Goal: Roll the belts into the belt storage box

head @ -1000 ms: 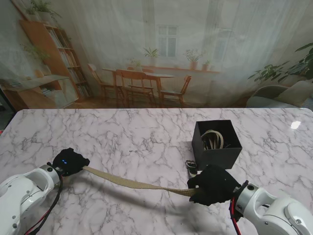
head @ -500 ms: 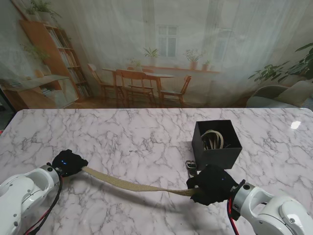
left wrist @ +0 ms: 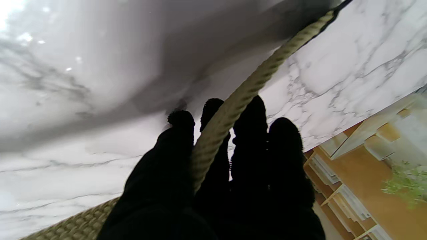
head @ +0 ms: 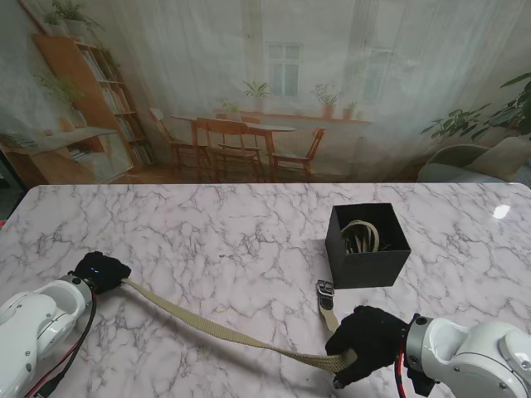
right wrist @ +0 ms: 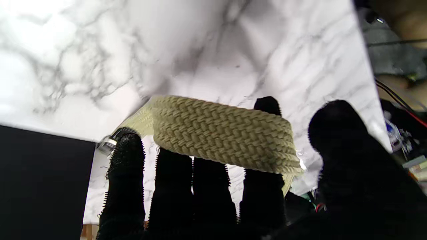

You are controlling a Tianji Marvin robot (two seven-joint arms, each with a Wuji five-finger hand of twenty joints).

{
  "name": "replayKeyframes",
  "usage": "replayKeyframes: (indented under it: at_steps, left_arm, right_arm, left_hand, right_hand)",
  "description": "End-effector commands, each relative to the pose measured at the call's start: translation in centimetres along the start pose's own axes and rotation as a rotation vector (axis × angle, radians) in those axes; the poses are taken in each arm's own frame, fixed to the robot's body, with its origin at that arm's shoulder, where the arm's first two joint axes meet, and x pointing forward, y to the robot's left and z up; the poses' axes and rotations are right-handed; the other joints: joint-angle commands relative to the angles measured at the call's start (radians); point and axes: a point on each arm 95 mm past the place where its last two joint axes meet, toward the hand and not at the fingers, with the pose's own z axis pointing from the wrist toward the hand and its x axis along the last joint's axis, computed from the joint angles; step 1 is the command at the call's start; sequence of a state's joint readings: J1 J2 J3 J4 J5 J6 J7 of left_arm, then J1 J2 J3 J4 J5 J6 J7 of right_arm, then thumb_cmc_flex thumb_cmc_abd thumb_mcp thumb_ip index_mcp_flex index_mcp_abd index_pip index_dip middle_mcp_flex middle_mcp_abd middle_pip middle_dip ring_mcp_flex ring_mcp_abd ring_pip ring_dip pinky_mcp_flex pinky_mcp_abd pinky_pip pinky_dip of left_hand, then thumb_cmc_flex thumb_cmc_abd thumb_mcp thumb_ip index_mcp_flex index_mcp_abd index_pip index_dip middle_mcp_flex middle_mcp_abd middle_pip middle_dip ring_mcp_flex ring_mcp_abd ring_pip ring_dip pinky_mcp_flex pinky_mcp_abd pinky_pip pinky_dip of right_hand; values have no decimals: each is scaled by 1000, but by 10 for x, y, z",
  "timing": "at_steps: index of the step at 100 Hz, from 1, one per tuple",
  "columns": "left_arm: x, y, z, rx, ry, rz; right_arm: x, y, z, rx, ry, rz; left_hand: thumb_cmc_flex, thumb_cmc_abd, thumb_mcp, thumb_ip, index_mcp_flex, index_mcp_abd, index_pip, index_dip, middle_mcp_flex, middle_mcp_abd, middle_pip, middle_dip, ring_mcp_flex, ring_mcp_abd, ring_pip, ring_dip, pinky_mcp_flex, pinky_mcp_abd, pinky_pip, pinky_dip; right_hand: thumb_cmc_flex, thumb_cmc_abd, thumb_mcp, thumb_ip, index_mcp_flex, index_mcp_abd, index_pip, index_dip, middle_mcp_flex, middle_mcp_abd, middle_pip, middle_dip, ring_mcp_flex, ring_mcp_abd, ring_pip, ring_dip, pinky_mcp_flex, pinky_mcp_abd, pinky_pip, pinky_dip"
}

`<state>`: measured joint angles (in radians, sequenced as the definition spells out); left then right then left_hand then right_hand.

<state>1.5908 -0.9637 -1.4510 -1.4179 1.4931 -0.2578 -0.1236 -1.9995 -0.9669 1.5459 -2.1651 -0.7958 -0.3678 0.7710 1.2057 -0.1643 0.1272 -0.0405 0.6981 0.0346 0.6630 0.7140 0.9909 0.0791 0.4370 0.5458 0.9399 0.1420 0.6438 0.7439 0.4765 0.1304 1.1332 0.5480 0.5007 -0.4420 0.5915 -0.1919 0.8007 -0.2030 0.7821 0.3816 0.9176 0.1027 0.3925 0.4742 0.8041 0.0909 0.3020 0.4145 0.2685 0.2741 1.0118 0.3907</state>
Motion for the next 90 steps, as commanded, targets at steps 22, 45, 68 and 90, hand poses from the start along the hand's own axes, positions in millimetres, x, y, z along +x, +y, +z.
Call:
replayKeyframes:
  at_steps: [22, 45, 68, 90]
  left_arm:
    - [-11, 19, 4, -82, -41, -2]
    - [-13, 20, 6, -85, -52, -3]
    - [-16, 19, 5, -84, -58, 0]
    - [-18, 21, 3, -100, -72, 2]
  right_arm:
    - [-13, -4, 17, -66, -34, -12]
    - [-14, -5, 22, -317, -67, 17]
    - [-19, -4, 22, -494, -113, 16]
    - [-33, -7, 20, -389, -191, -186]
  left_hand:
    - [85, 52, 32, 5, 36, -81, 108, 17, 40, 20, 10, 15, 25, 58, 24, 3, -11, -27, 34, 39]
    - [85, 54, 30, 5, 33, -84, 107, 17, 38, 17, 9, 15, 23, 58, 21, 4, -13, -28, 31, 40]
    - [85, 63, 22, 5, 23, -89, 111, 22, 24, 9, 12, 19, 6, 54, 18, 7, -29, -33, 23, 41]
    - [85, 67, 23, 8, 18, -86, 108, 19, 14, 8, 15, 20, -4, 55, 14, 9, -41, -29, 17, 42]
  right_hand:
    - [-91, 67, 22, 97, -72, 18, -172, 74, -99, 33, 12, -37, -71, 46, 10, -31, -4, 16, 16, 68]
    - [-141, 71, 15, 102, -182, 102, -263, 105, -127, 43, 64, -34, -48, 48, 73, -9, 40, 12, 95, 96]
    - [-117, 25, 135, 91, -71, 53, -201, 127, -14, 18, 202, 47, 55, 51, 274, 94, 135, 5, 245, 144]
    - [48, -33, 356, 67, -239, -151, -201, -14, -217, 34, 128, 33, -82, 28, 190, 53, 67, -10, 175, 116]
